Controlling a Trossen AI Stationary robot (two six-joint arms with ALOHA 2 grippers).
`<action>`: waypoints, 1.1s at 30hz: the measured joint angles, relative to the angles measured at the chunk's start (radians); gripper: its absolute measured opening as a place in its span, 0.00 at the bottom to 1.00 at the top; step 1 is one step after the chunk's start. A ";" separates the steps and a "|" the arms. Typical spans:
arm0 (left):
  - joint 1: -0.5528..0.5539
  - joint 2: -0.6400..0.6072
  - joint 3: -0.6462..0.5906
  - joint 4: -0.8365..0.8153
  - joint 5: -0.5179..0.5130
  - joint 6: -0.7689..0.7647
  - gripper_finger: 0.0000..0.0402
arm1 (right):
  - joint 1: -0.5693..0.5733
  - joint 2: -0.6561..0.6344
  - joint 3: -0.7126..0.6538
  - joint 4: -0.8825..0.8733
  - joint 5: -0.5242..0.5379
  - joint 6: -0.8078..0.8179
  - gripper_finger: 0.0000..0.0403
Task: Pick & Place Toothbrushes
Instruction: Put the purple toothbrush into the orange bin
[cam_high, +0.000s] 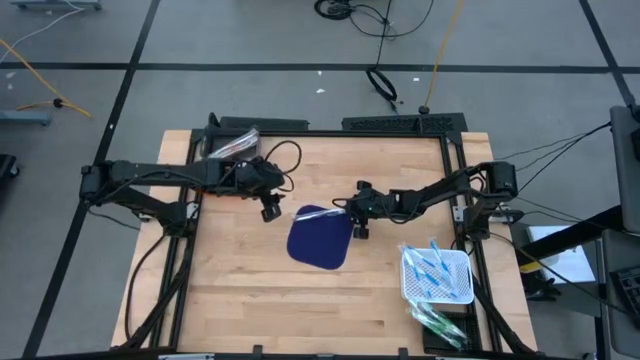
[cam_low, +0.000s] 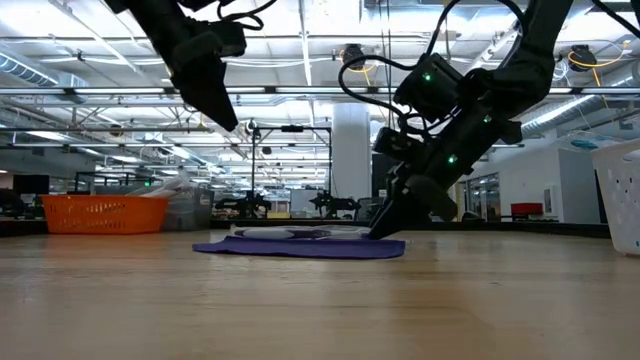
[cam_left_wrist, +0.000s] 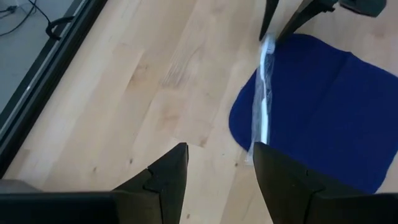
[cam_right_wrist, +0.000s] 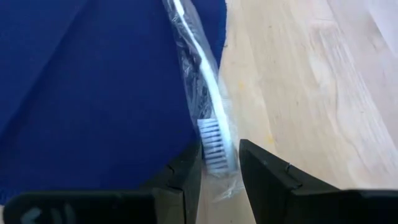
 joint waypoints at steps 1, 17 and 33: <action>0.000 0.000 0.000 0.003 0.000 0.000 0.45 | 0.000 0.003 0.000 0.001 0.000 -0.002 0.25; 0.000 0.000 0.000 0.012 0.000 -0.002 0.45 | 0.001 -0.084 0.000 -0.055 -0.001 -0.053 0.02; 0.000 0.000 0.000 0.047 0.000 -0.007 0.45 | 0.002 -0.401 0.000 -0.162 0.212 -0.015 0.00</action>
